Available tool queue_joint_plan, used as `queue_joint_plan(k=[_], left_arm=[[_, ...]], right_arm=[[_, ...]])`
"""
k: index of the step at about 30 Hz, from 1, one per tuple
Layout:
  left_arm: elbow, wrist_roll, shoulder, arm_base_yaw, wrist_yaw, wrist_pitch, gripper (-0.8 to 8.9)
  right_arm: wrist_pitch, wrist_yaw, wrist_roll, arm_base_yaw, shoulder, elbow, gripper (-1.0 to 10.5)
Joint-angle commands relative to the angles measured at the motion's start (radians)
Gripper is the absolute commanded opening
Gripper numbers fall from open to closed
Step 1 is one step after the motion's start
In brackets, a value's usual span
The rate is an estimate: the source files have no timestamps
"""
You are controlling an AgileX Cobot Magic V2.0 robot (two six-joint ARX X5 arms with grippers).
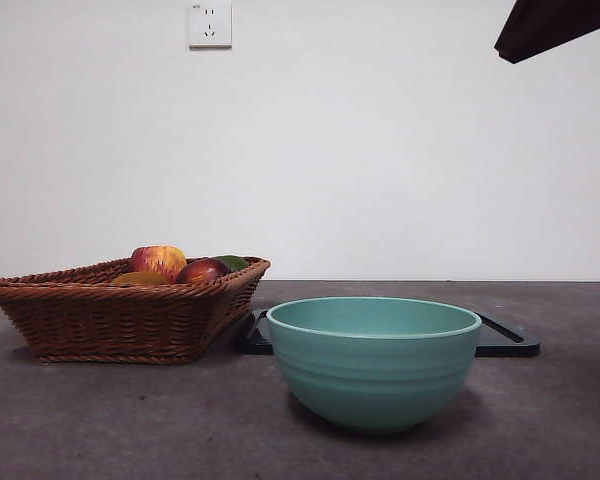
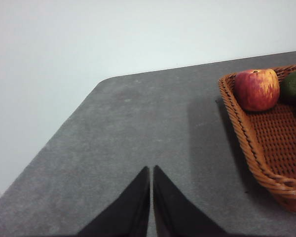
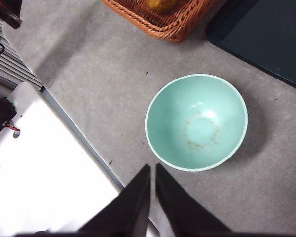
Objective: Pick up the wifruite, put it on the bowl, pick up the plate, put it on desk
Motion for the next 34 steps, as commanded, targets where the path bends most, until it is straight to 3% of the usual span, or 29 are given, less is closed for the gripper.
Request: queue_joint_plan(k=[1,34], left_arm=[[-0.021,-0.030,-0.003,0.001,-0.002,-0.043,0.10],[-0.021,-0.058,-0.003,-0.002,-0.002,-0.085,0.10]], right_arm=[[0.010,-0.003,-0.012,0.010,0.008,0.018,0.1],[0.010,-0.003,-0.012,0.010,0.008,0.018,0.1]])
